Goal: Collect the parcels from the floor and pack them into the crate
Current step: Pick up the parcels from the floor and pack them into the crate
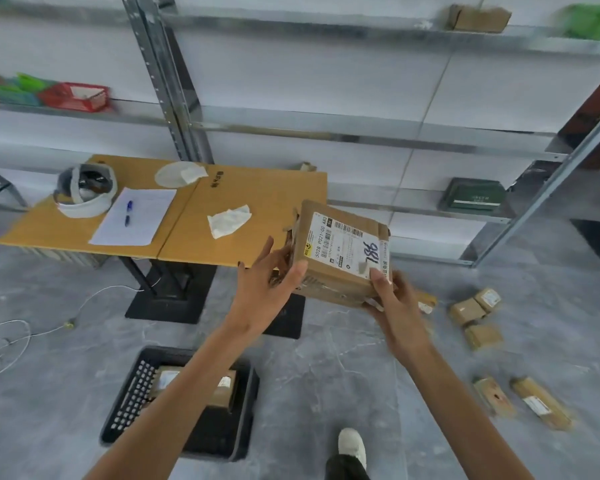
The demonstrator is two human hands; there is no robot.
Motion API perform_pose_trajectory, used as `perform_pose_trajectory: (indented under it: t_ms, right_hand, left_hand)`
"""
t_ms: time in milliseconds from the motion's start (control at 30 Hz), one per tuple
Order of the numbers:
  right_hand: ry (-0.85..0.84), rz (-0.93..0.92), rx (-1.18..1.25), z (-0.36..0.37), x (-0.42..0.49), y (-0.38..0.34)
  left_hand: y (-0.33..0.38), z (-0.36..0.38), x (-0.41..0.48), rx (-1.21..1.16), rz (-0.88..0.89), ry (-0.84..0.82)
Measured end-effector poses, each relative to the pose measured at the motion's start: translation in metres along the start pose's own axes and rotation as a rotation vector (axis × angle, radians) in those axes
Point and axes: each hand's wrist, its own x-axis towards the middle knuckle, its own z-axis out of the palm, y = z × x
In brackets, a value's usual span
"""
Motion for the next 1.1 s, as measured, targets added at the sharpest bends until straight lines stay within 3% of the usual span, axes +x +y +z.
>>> perform_pose_trajectory:
  t_ms: [133, 300, 467, 600, 767, 900, 1000, 1100]
  right_hand:
    - [-0.004, -0.068, -0.074, 0.039, -0.020, 0.007]
    - [-0.086, -0.120, -0.151, 0.066, -0.012, 0.011]
    - [-0.303, -0.069, -0.163, 0.081, 0.004, 0.016]
    - [-0.280, 0.049, 0.021, 0.093, 0.023, 0.020]
    - [-0.303, 0.084, 0.028, 0.139, 0.028, 0.037]
    - [-0.251, 0.069, 0.015, 0.186, 0.025, 0.058]
    - [-0.219, 0.063, -0.021, 0.229, 0.019, 0.077]
    - [-0.157, 0.037, -0.082, 0.280, 0.010, 0.099]
  left_hand:
    - [-0.017, -0.032, -0.014, -0.156, -0.153, -0.049]
    - [-0.020, -0.050, -0.005, -0.522, -0.299, -0.128]
    - [-0.027, -0.060, 0.015, -0.774, -0.491, 0.121]
    - [-0.044, -0.081, 0.020, -0.777, -0.512, 0.116]
    - [-0.077, -0.115, 0.020, -0.809, -0.586, -0.012]
    - [-0.123, -0.165, 0.020, -0.554, -0.627, -0.206]
    - [-0.163, -0.206, 0.016, -0.218, -0.546, -0.307]
    - [-0.196, -0.249, 0.006, -0.061, -0.460, -0.331]
